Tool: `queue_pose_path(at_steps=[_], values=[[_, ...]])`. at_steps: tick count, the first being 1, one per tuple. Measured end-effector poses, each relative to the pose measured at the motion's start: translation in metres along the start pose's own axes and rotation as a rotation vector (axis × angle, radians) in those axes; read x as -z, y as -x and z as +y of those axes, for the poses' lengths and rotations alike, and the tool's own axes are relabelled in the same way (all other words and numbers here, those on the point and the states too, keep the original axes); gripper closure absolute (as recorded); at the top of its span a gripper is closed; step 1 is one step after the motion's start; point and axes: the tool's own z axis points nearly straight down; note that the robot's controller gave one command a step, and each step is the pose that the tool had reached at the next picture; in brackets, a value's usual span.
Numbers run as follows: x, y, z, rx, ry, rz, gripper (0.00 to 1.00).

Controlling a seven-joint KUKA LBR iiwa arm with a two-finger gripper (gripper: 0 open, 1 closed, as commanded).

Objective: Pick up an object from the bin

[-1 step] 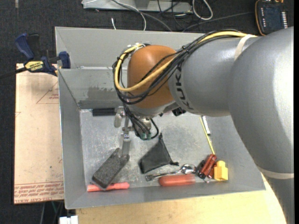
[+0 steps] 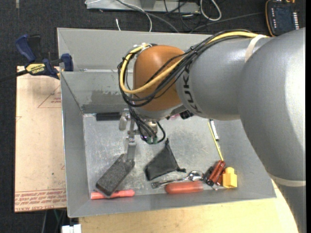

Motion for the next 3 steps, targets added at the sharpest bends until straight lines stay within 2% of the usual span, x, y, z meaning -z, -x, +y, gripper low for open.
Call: queue_pose_path(at_steps=[1, 2, 3], values=[[-0.068, -0.043, 0.039, 0.563, 0.000, -0.001, 0.00], [-0.011, -0.039, 0.042, 0.345, 0.001, -0.006, 0.00], [-0.042, -0.049, 0.036, 0.716, 0.003, 0.000, 0.00]])
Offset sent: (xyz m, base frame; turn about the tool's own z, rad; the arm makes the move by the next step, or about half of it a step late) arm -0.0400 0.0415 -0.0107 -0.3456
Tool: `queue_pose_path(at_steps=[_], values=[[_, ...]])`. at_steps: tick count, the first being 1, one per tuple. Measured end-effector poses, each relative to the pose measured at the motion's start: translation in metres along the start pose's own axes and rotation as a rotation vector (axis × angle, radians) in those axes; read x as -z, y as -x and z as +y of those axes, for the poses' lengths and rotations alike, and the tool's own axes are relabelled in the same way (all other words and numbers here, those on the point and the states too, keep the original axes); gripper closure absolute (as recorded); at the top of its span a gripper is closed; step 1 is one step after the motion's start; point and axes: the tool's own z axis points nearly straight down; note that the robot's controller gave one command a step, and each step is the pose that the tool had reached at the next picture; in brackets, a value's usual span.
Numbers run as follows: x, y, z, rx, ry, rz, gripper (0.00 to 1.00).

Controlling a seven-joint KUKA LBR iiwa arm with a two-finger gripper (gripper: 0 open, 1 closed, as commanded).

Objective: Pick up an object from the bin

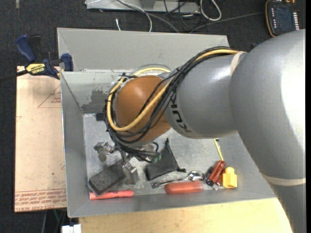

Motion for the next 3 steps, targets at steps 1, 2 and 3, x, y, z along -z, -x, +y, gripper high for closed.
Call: queue_pose_path(at_steps=[1, 2, 3], values=[[-0.0294, -0.0043, 0.0048, -0.052, -0.003, -0.007, 0.00], [-0.0289, -0.0008, -0.0035, 0.274, -0.003, -0.009, 1.00], [-0.0287, -0.0009, -0.0034, 0.274, -0.002, -0.009, 1.00]])
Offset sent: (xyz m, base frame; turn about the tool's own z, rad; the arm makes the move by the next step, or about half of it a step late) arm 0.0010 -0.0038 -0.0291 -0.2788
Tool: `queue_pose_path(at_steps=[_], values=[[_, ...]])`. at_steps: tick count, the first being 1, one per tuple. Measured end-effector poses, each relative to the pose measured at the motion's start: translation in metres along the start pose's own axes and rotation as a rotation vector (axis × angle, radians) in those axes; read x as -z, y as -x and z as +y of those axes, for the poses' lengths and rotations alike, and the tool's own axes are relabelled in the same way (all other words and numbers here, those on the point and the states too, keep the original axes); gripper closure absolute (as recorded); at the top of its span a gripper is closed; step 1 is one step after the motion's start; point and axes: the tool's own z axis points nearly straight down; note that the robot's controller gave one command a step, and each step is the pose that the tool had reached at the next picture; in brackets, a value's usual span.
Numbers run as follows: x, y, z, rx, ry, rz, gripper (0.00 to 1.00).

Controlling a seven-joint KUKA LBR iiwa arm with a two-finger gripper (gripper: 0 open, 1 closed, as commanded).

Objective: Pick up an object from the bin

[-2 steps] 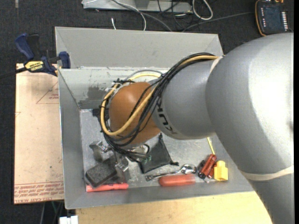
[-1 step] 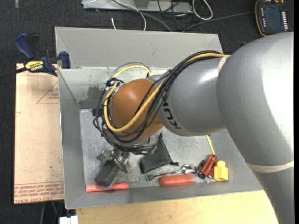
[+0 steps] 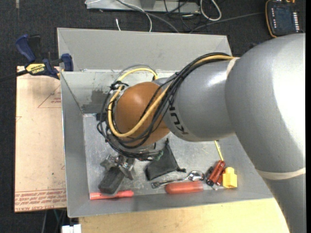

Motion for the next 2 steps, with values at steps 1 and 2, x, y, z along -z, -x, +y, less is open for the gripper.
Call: queue_pose_path(at_steps=[1, 2], values=[[0.013, 0.000, 0.001, -0.002, 0.002, 0.001, 1.00], [0.035, 0.000, 0.002, -0.003, 0.003, 0.002, 1.00]])
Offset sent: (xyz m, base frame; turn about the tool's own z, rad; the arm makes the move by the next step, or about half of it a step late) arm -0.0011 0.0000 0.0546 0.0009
